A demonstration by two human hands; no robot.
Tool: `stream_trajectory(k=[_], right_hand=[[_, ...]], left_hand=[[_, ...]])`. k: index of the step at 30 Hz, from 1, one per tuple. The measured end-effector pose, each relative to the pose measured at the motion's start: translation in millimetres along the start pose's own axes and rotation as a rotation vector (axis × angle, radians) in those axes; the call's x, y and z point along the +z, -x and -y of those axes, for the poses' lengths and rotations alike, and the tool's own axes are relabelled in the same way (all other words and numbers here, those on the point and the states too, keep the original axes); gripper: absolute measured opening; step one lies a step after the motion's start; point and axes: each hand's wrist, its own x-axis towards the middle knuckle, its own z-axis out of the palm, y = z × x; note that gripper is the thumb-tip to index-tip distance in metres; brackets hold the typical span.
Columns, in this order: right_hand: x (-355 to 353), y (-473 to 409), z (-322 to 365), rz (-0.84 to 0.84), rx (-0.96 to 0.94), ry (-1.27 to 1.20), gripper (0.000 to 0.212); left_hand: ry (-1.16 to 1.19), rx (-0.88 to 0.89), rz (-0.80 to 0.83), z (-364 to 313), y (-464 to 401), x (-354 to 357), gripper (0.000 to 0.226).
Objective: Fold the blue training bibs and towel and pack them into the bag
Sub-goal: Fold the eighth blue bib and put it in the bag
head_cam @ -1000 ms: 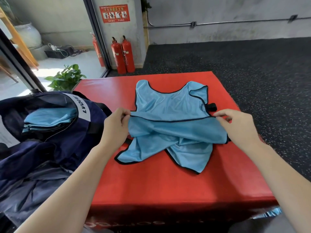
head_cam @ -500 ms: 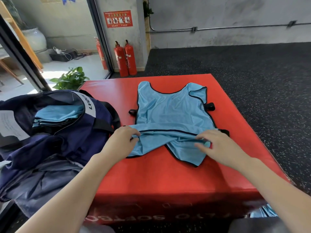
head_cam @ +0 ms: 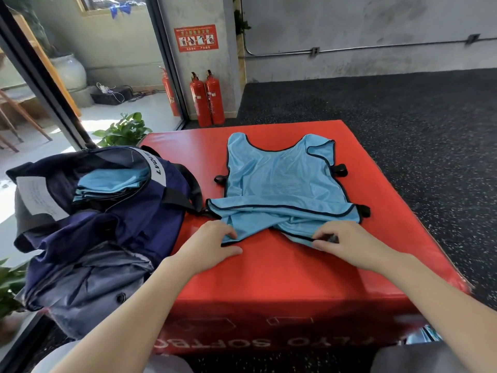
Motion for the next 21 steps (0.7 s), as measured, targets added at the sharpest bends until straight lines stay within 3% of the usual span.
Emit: stream_trajectory(k=[6,11,14,21], right_hand=[[-36,14,-17,-0.187,0.046,-0.02,0.012],[-60,29,-32,-0.317,0.061,-0.022,0.007],[-65,37,-36,-0.345,0.075,-0.027,0.009],[-62,44,-38,-0.352,0.109,-0.043,0.021]], left_hand=[[-0.01,-0.008,-0.043,2,-1,4,0.041],[0.036,-0.012,-0.084,3,-3,3,0.021],[0.039,-0.054,-0.096,2,-5,2,0.007],[0.151,-0.215,-0.175,-1,-6,-6,0.011]])
